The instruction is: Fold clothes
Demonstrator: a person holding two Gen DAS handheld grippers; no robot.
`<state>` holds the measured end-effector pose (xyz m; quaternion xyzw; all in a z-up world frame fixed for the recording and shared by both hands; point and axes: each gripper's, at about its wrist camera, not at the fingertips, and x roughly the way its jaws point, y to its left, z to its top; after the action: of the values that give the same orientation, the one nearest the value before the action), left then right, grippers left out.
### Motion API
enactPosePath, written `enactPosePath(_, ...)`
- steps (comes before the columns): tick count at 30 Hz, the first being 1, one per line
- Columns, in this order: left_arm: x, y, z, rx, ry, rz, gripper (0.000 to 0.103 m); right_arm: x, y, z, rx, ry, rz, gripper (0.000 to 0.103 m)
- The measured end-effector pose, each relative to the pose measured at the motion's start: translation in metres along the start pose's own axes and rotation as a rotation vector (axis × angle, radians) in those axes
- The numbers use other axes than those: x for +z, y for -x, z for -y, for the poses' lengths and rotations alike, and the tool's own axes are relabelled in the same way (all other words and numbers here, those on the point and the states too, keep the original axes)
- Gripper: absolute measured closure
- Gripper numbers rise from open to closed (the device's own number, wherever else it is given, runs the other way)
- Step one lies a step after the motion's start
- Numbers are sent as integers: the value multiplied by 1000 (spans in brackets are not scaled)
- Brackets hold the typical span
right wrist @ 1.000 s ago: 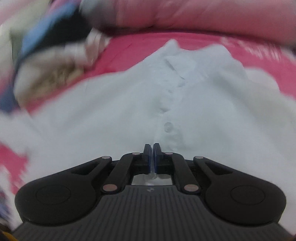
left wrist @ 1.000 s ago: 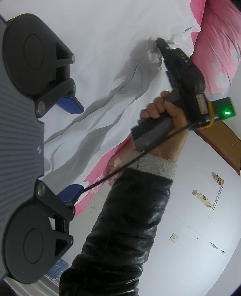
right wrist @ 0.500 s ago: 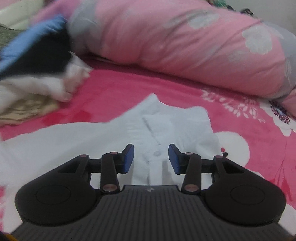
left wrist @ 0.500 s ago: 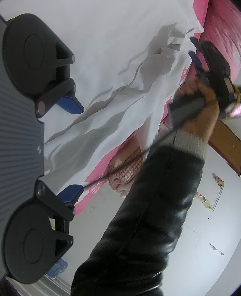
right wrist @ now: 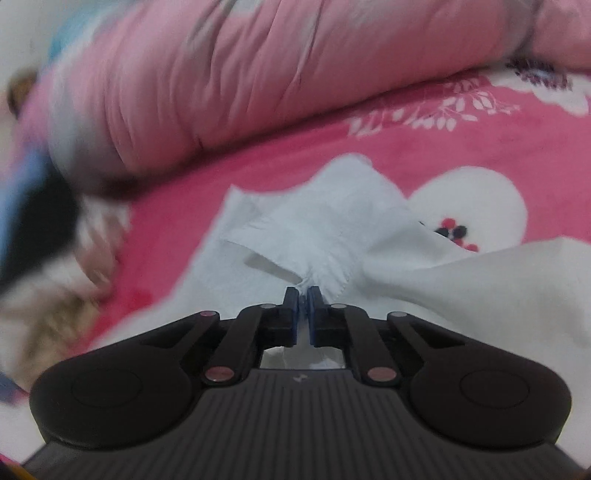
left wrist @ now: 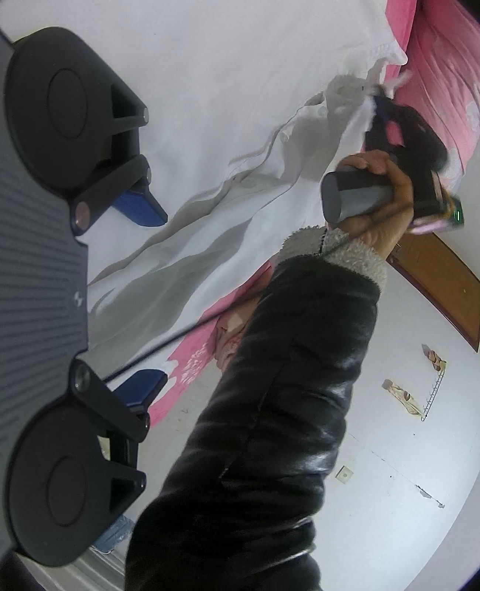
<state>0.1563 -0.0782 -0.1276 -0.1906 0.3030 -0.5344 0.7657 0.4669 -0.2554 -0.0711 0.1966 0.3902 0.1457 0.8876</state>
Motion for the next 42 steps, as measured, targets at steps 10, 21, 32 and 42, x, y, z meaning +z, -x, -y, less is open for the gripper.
enactPosePath(10, -1, -3, 3, 1, -5, -5, 17, 7, -10, -13, 8, 56, 4, 88)
enactPosePath(21, 3, 4, 22, 16, -47, 11, 16, -63, 252, 17, -82, 100, 202, 85)
enactPosePath(32, -14, 24, 69, 159, -34, -143, 16, -302, 390, -12, -193, 545, 178, 81)
enactPosePath(42, -11, 45, 89, 283, 85, -71, 18, -390, 374, -43, -72, 969, 106, 61)
